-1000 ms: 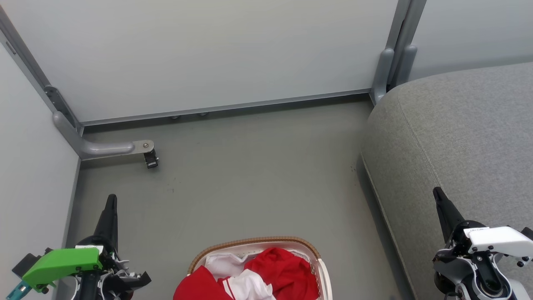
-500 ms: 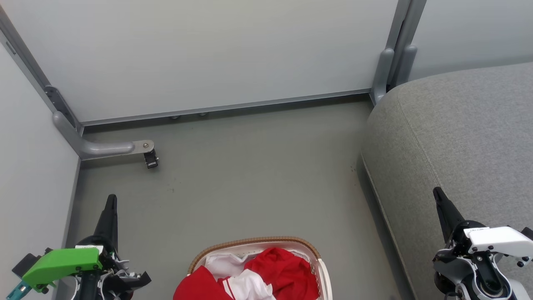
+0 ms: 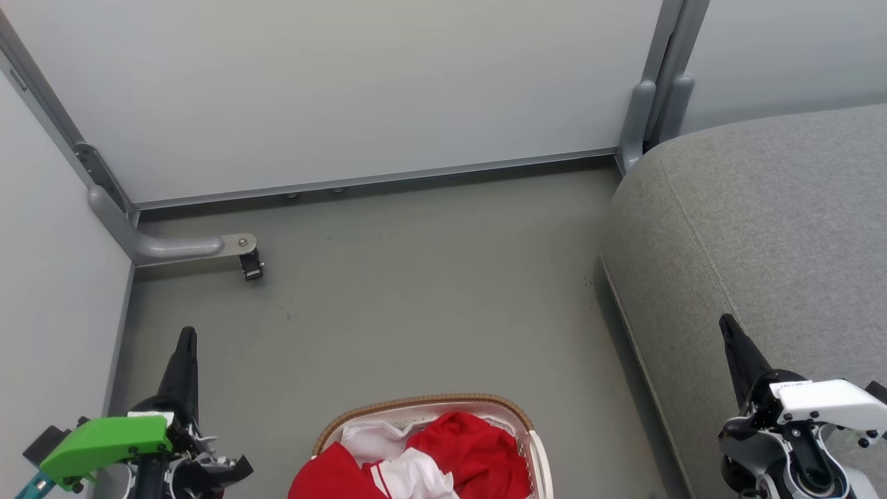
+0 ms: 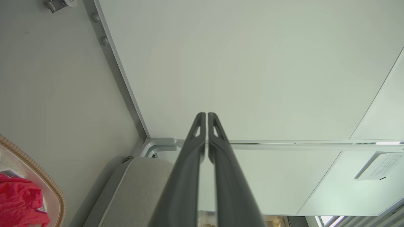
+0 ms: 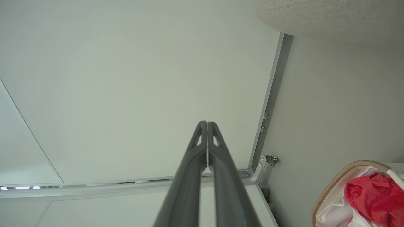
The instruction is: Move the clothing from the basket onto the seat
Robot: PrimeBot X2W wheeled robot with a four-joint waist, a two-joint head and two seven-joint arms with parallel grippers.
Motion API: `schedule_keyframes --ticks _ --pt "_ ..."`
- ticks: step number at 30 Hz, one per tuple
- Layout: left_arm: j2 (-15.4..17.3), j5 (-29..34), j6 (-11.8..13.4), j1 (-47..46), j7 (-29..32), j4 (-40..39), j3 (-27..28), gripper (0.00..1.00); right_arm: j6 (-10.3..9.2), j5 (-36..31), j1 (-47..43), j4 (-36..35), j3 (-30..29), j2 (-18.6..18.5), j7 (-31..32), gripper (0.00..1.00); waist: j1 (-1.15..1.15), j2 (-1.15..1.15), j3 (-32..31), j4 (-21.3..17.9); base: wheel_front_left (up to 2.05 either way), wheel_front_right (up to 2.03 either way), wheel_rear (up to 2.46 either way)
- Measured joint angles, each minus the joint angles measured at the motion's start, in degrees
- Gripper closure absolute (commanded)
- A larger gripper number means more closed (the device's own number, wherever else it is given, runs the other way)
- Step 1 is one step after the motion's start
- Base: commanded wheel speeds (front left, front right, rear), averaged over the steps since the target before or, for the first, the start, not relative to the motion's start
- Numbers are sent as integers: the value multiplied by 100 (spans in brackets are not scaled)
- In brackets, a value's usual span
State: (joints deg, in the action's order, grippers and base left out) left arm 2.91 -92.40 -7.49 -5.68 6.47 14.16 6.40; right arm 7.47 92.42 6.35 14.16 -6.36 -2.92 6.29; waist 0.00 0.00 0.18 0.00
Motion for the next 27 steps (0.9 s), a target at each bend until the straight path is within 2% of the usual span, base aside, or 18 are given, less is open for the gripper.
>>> schedule_keyframes --ticks 7,12,27 --pt "-43 0 1 159 -56 194 -8 0 0 -74 -114 146 88 57 -92 0 0 0 5 -1 0 0 0" --pt "2 167 1 159 -240 197 -58 0 0 -427 -105 146 198 5 -240 0 0 0 15 -9 0 0 0" --pt "146 2079 1 159 -615 207 -122 0 0 -2102 19 196 444 -31 -613 0 0 0 67 -24 0 0 0"
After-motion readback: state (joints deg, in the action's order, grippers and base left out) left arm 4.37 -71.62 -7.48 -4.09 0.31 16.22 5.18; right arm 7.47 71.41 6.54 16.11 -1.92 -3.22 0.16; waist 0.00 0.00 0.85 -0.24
